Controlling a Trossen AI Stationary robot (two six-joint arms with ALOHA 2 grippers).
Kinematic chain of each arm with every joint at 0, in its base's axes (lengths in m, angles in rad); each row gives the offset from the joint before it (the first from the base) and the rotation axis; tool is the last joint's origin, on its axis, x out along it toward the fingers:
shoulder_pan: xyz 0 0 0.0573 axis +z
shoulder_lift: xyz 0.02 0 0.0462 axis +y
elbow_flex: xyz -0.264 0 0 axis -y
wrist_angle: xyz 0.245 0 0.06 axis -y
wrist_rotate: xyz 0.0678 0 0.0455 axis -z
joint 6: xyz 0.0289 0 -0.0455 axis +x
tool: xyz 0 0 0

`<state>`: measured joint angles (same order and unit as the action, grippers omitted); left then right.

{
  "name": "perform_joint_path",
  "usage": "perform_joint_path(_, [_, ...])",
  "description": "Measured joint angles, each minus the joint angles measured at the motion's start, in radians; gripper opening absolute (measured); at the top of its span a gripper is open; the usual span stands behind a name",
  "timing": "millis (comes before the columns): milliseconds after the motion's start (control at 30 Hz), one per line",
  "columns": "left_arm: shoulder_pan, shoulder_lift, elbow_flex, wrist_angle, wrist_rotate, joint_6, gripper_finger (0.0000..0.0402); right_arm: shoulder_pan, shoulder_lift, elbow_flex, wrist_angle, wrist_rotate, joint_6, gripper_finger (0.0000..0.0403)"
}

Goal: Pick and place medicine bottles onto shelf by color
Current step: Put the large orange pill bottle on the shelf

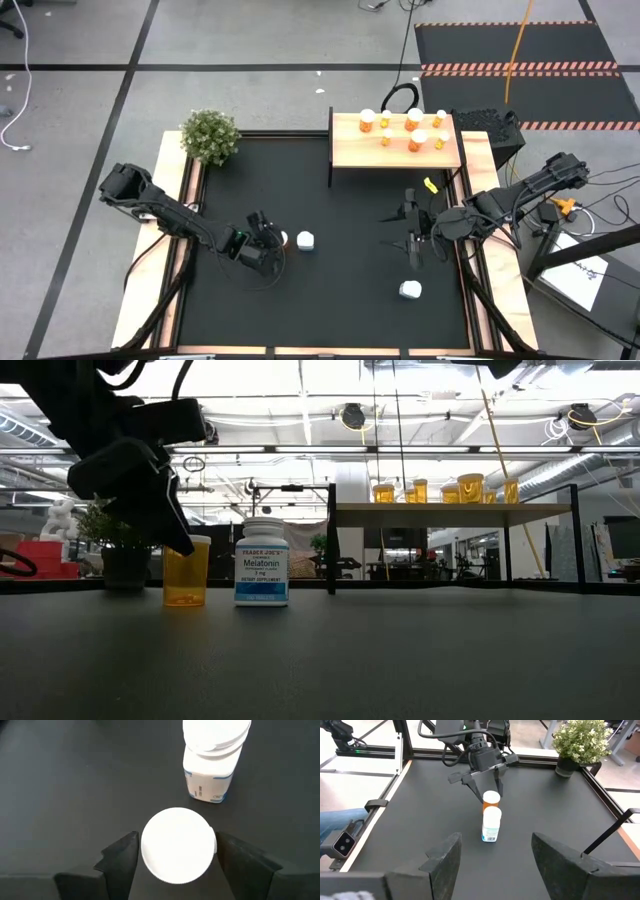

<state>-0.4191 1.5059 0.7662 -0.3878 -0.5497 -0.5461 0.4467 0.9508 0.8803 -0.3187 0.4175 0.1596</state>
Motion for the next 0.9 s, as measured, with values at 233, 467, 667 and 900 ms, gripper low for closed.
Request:
perform_joint_path(233, [0.001,0.000,0.000,0.017,0.013,0.014,0.0227,0.000,0.000,0.000,0.000,0.000,-0.015,0.0238])
perform_joint_path(467, [0.006,-0.001,0.000,0.021,0.018,0.018,0.0224,0.000,0.000,0.000,0.000,0.000,-0.013,0.0238])
perform_joint_path(667, [0.006,-0.017,0.000,0.018,0.029,0.043,0.0223,0.000,0.000,0.000,0.000,0.000,-0.012,0.0238])
perform_joint_path(900, [0.009,-0.058,0.007,0.018,0.041,0.074,0.0223,0.000,0.000,0.000,0.000,0.000,-0.011,0.0238])
